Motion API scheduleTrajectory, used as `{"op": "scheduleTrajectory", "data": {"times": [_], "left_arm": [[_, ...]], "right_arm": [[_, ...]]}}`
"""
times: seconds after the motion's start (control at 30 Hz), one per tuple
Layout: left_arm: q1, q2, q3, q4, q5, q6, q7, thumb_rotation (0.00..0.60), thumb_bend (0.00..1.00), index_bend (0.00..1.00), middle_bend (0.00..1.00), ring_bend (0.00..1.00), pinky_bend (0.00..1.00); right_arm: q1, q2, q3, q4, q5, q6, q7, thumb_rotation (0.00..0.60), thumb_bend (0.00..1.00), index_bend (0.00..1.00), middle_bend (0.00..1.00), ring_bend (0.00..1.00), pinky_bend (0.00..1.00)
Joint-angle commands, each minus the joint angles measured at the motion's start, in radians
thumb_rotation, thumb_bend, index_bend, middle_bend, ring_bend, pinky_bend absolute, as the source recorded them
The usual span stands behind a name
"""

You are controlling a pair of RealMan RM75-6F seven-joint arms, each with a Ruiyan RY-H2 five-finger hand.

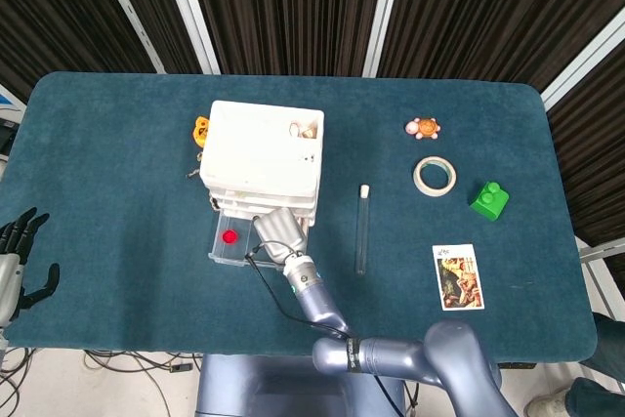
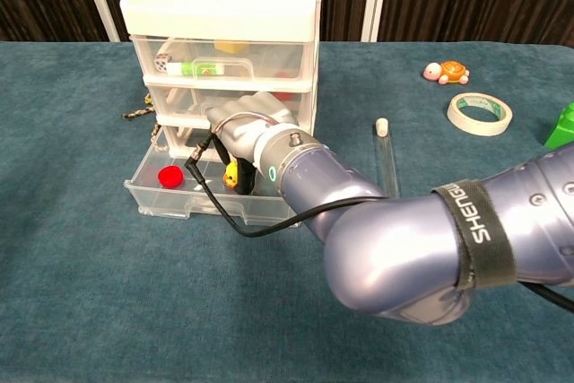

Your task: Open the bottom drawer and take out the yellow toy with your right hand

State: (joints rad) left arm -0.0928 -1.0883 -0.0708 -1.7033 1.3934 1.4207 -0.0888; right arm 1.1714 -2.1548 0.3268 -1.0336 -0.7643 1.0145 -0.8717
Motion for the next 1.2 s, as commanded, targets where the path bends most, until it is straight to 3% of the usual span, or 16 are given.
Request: {"op": "scheduleTrajectory", "data": {"times": [0.03, 0.47, 0.83, 1.2], "left_arm": [[0.000, 0.001, 0.001, -0.001, -0.001, -0.003, 0.001, 0.600, 0.48, 0.08, 0.00, 0.00, 0.00], [-0.001, 0.003, 0.003, -0.003, -0.001, -0.006, 0.002, 0.600, 0.48, 0.08, 0.00, 0.00, 0.00], [-0.002, 0.006, 0.005, -0.006, -0.001, -0.011, 0.004, 0.600, 0.48, 0.08, 0.00, 0.00, 0.00], [-0.003, 0.007, 0.007, -0.008, -0.003, -0.015, 0.003, 0.600, 0.48, 0.08, 0.00, 0.00, 0.00]], "right_arm": [[-0.001, -0.006, -0.011, 0.015, -0.021, 0.005, -0.011, 0.600, 0.32, 0.48, 1.00, 1.00, 1.00], [-0.014, -0.016, -0.016, 0.026, -0.066, 0.007, -0.043, 0.600, 0.33, 0.48, 1.00, 1.00, 1.00], [-0.026, -0.024, -0.012, 0.029, -0.104, 0.011, -0.050, 0.600, 0.41, 0.53, 1.00, 1.00, 1.00], [-0.063, 0.026, 0.004, -0.094, -0.103, 0.017, -0.050, 0.600, 0.42, 0.54, 1.00, 1.00, 1.00]]}}
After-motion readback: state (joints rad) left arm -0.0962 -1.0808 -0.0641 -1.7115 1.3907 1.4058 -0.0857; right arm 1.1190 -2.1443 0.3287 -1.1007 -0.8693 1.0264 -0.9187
